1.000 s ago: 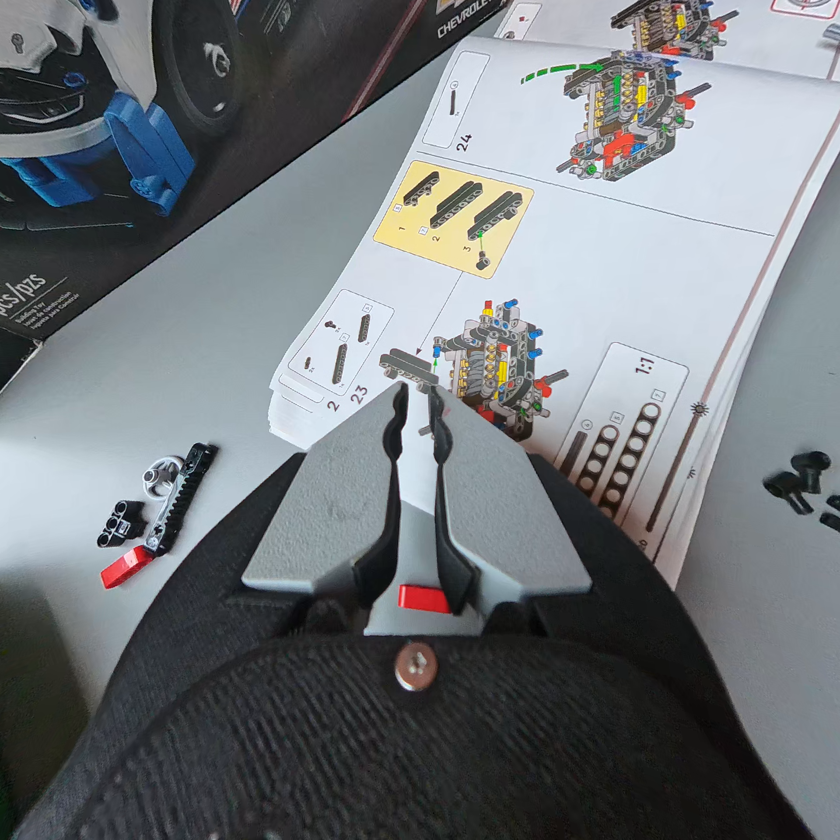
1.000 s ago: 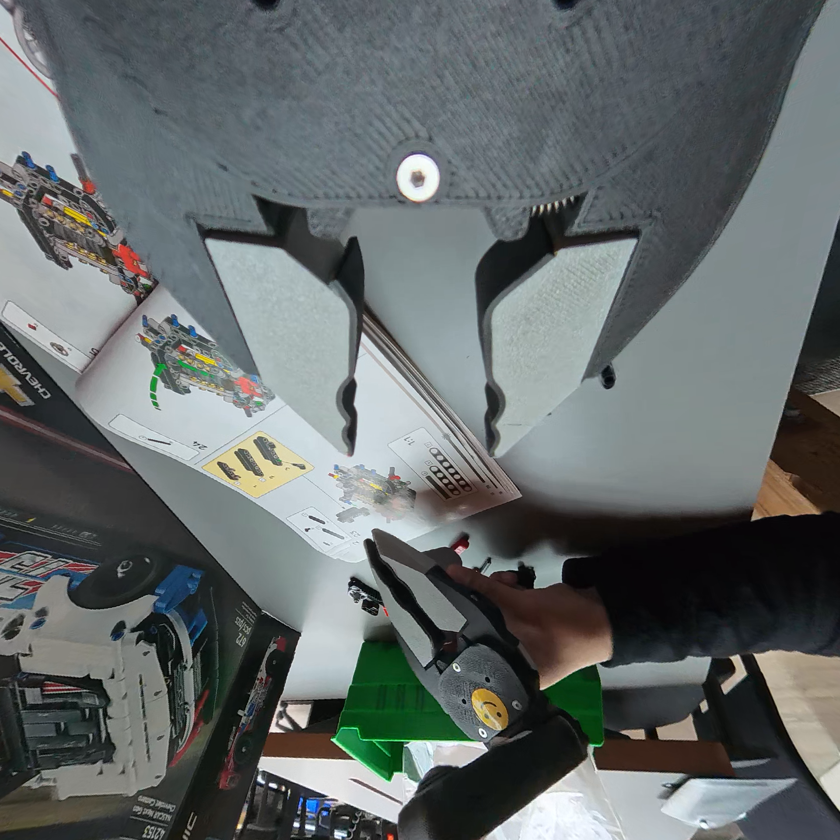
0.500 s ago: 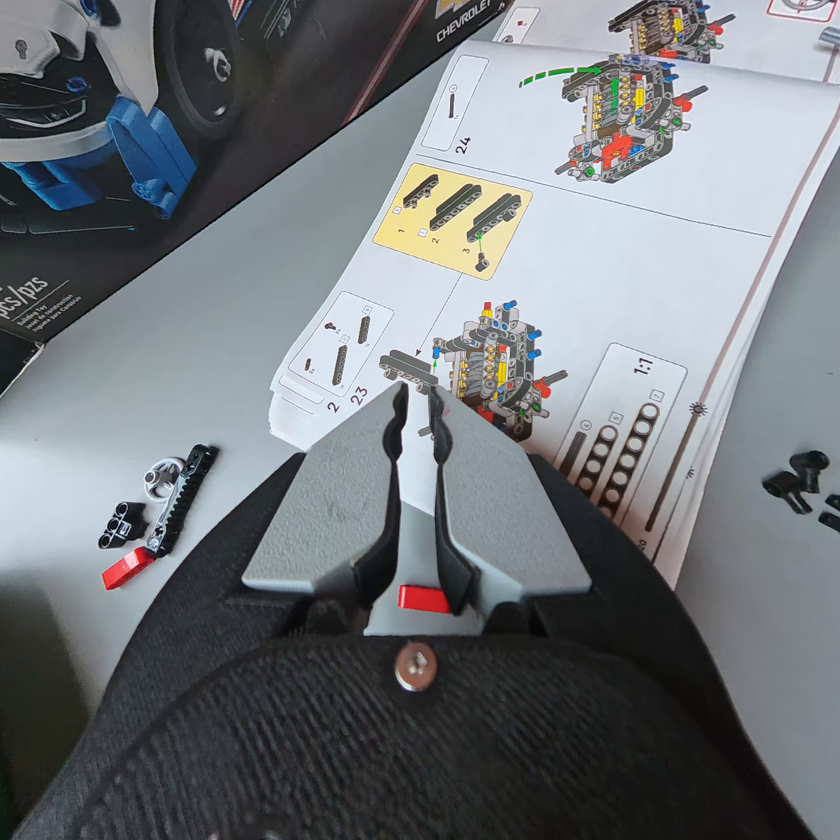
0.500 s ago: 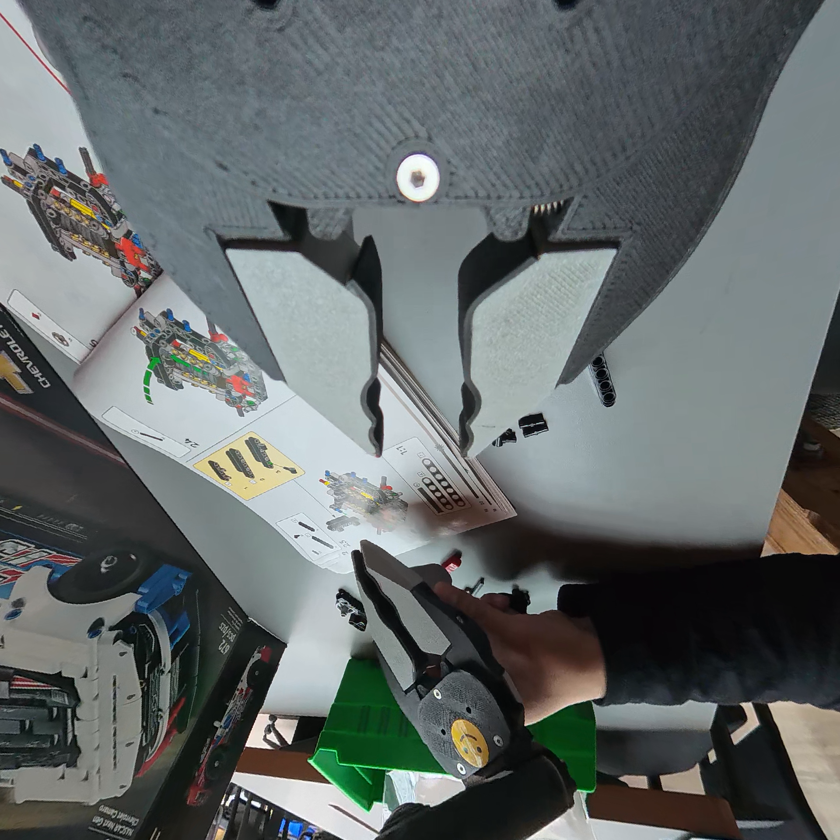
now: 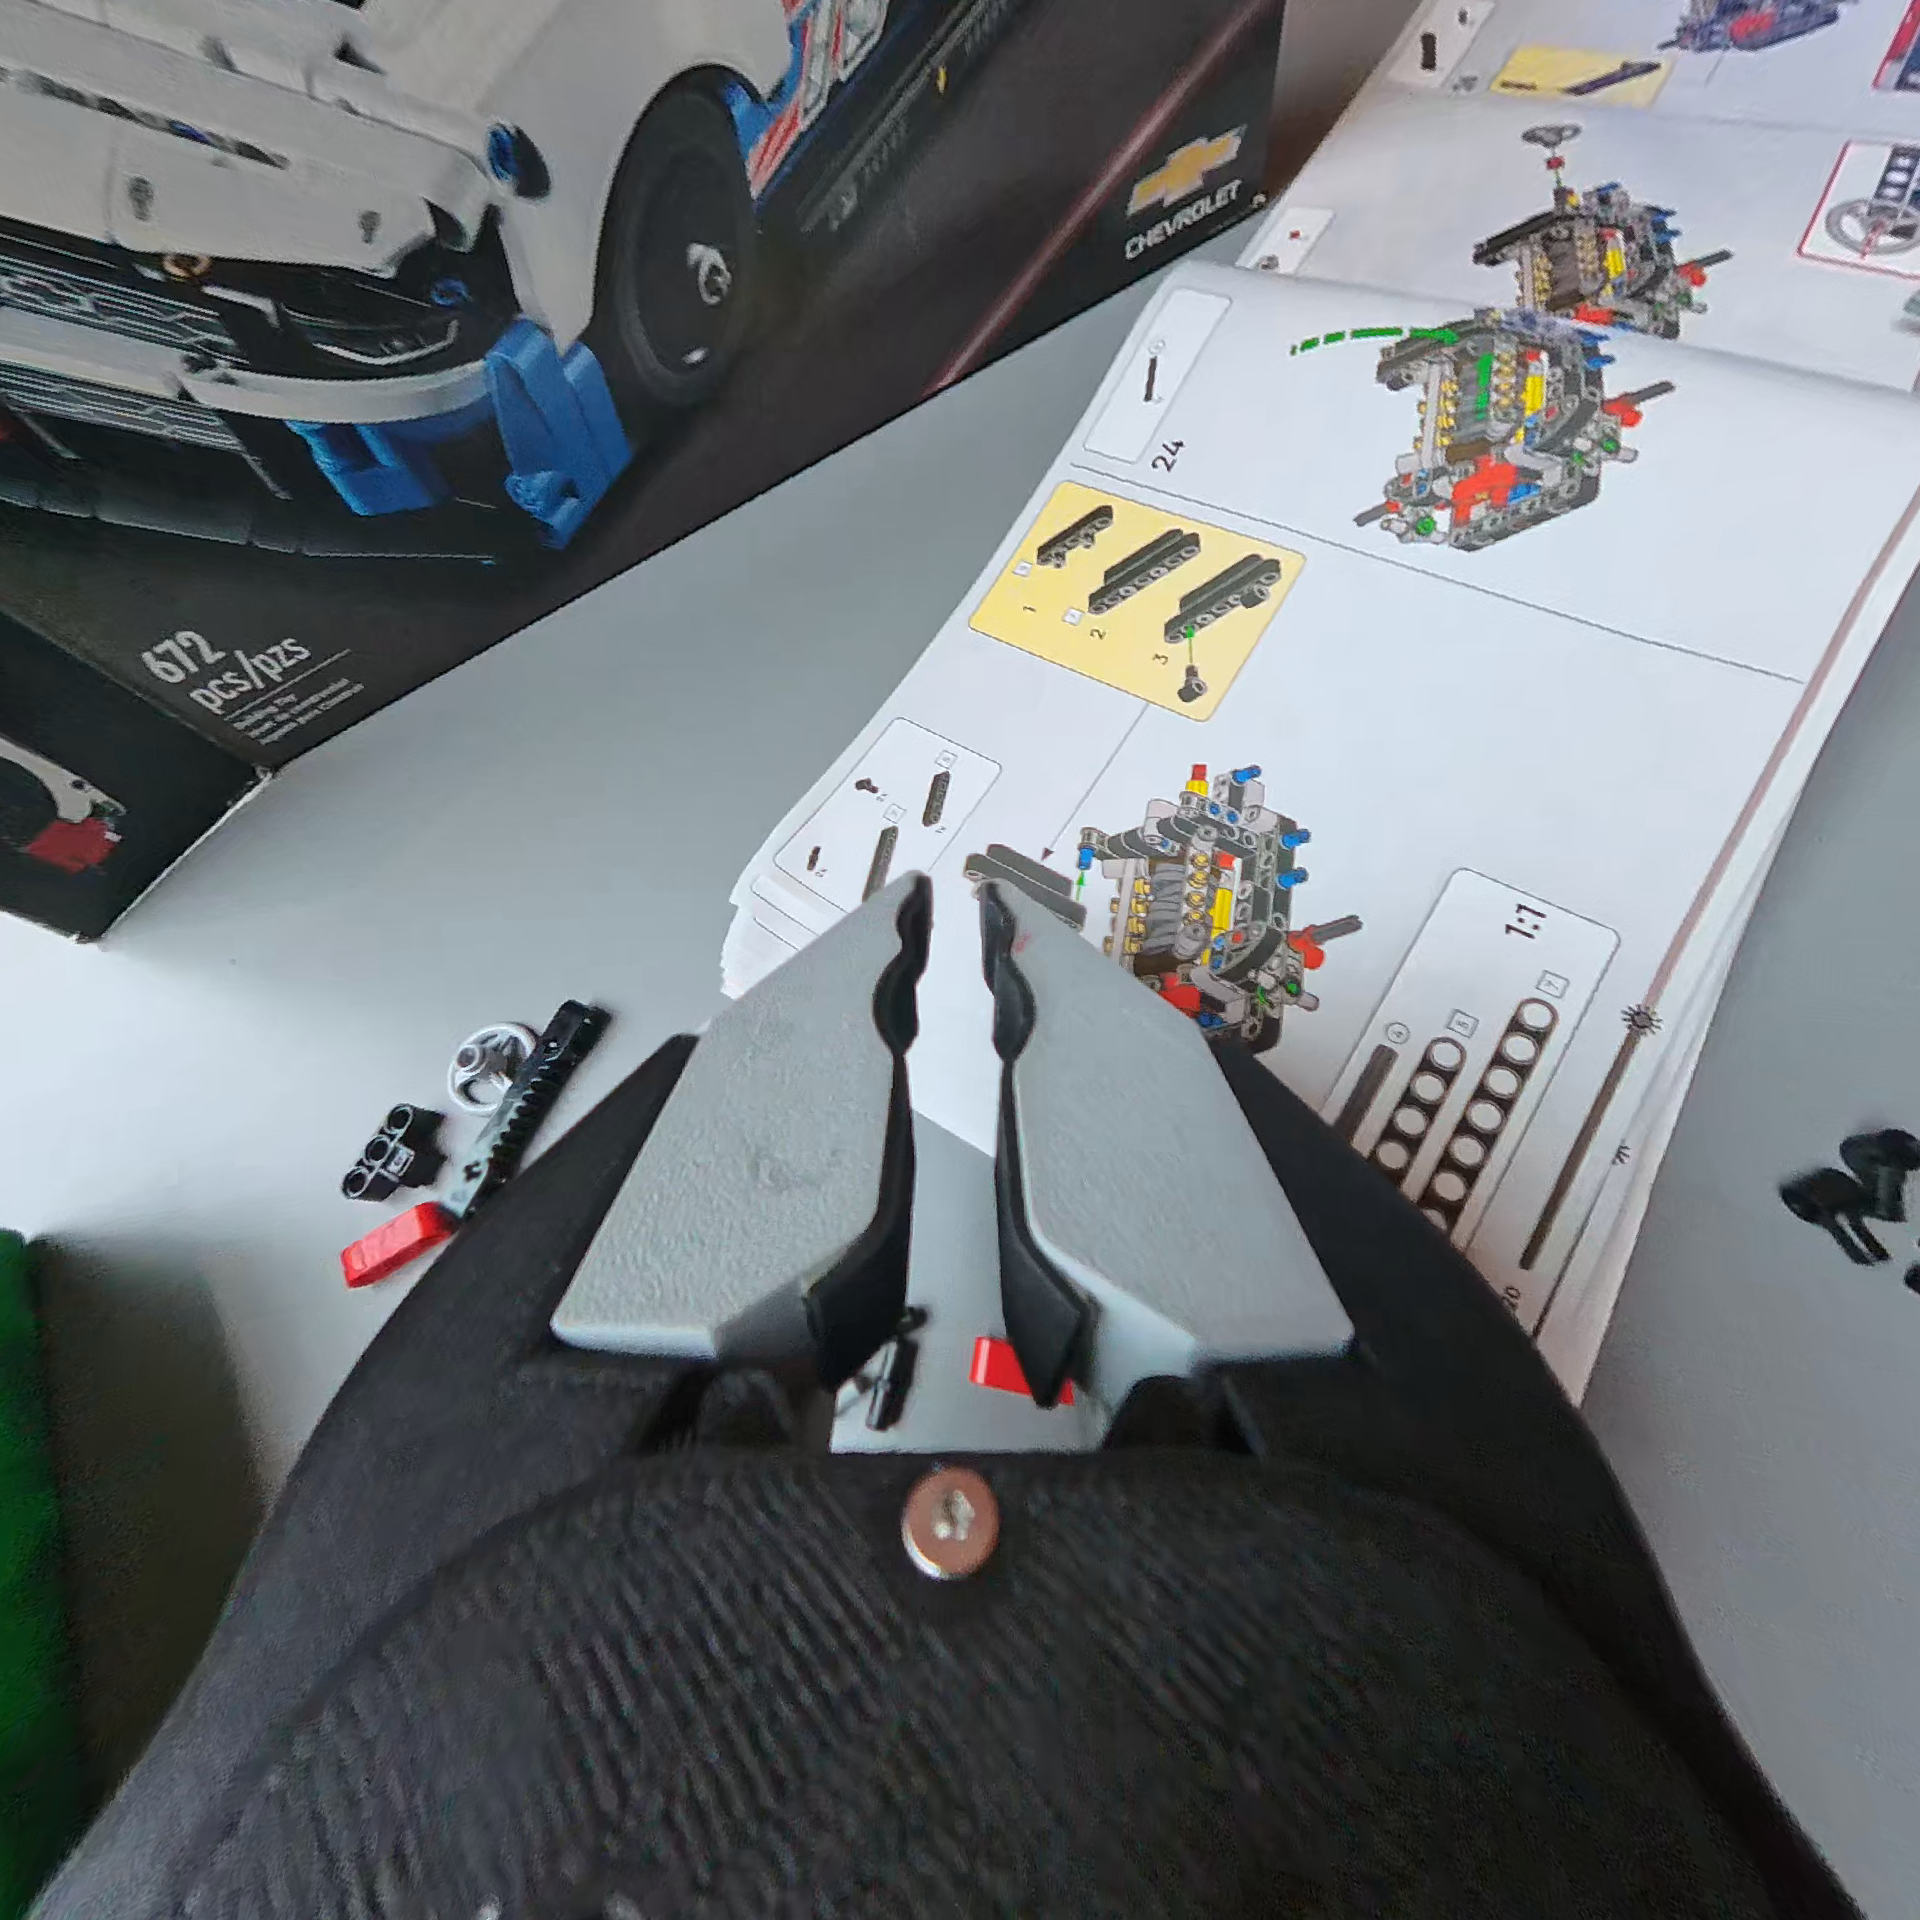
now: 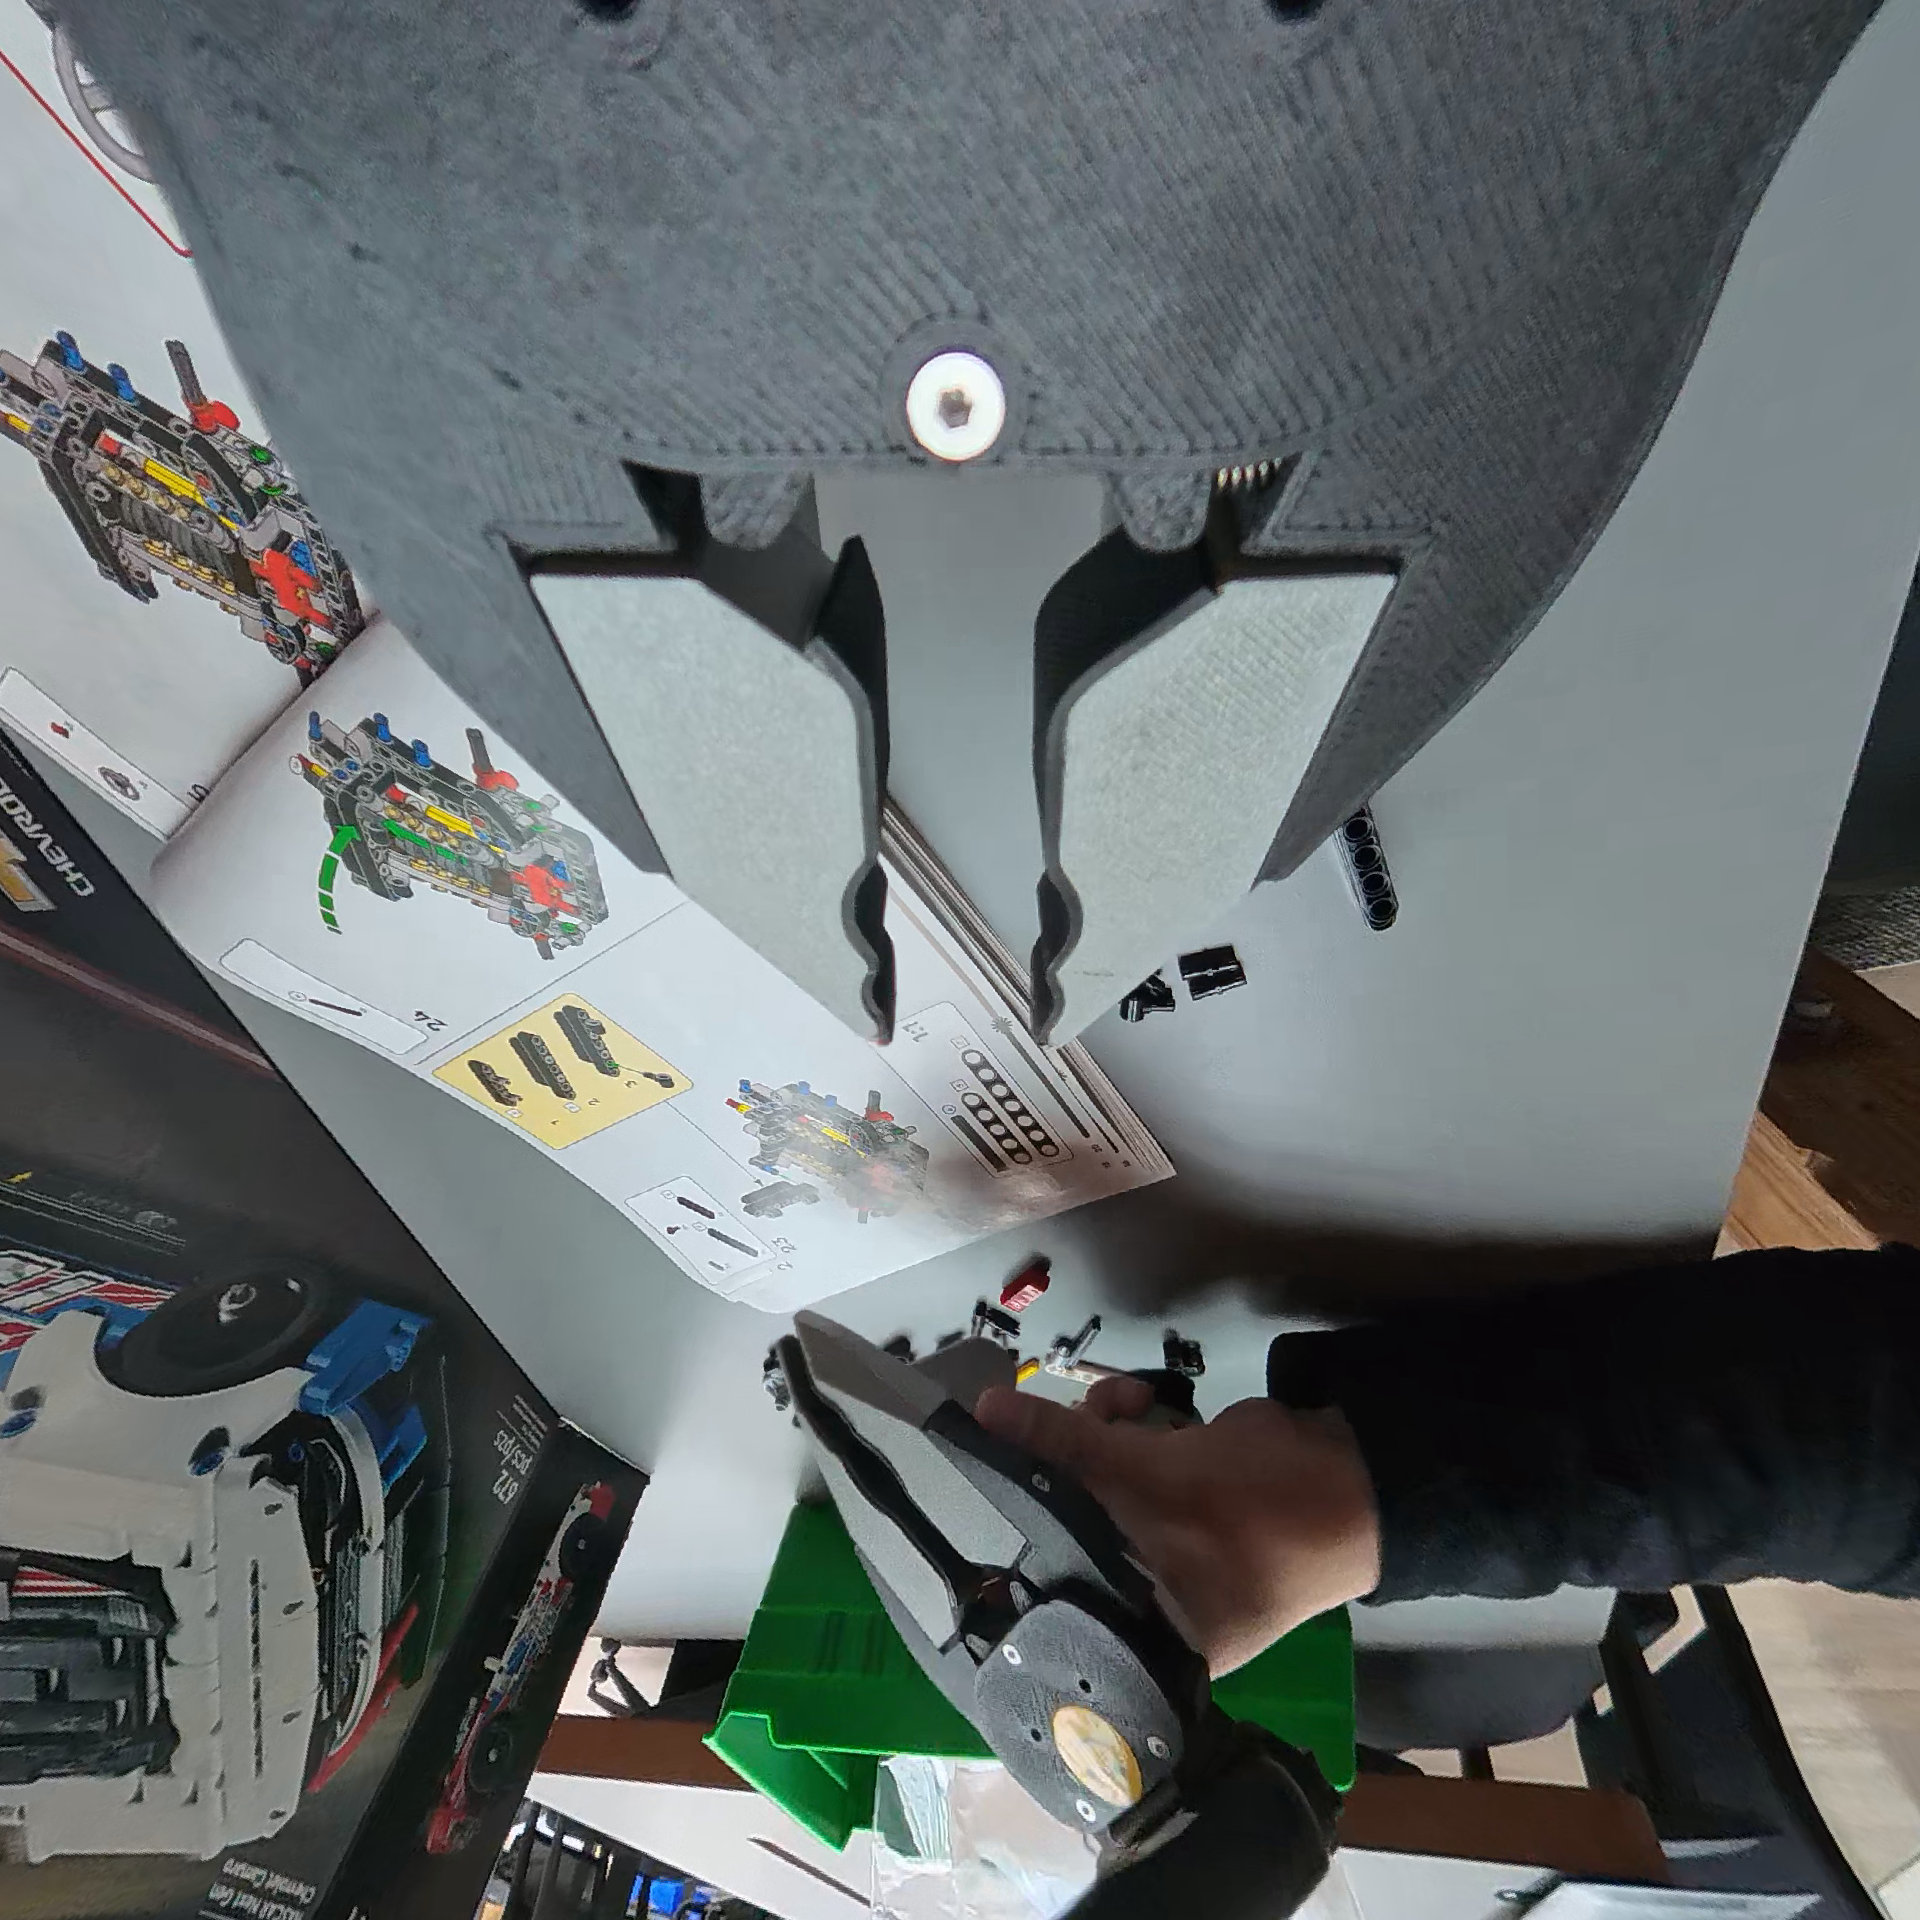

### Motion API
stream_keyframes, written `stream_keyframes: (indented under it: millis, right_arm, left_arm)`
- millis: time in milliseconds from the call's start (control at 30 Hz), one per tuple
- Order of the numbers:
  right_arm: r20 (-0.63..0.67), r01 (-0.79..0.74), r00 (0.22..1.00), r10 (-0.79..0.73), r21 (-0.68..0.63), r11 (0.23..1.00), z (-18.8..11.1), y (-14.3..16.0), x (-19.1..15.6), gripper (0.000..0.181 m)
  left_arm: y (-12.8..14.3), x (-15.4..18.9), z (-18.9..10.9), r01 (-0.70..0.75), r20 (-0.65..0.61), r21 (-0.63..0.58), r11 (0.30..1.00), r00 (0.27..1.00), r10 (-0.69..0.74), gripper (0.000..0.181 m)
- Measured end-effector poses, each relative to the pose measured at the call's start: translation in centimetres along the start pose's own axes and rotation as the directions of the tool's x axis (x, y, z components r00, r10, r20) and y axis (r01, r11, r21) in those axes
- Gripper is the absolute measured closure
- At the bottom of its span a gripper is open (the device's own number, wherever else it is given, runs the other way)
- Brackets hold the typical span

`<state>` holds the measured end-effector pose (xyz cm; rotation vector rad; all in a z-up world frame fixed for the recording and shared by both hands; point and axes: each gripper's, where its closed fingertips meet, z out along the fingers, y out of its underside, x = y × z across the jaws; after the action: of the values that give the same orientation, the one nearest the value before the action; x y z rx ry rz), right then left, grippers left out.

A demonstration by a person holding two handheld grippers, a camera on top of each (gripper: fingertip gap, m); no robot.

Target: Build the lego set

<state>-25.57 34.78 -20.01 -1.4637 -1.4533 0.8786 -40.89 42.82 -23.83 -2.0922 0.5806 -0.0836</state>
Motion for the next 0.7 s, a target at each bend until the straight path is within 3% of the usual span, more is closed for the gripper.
stream_keyframes:
  millis: [33,700]
  right_arm:
    - [0.001,0.004,1.0,-0.004,0.001,1.0,0.0,0.0,0.0,0.16]
    - [0.002,-0.004,1.0,0.004,-0.012,1.0,0.1,0.3,0.0,0.172]
  left_arm:
    - [-0.1,-0.3,-0.2,0.005,0.009,0.009,1.0,1.0,-0.005,0.174]
    - [-1.1,-0.9,-0.8,0.073,0.008,0.076,0.994,0.997,-0.074,0.171]
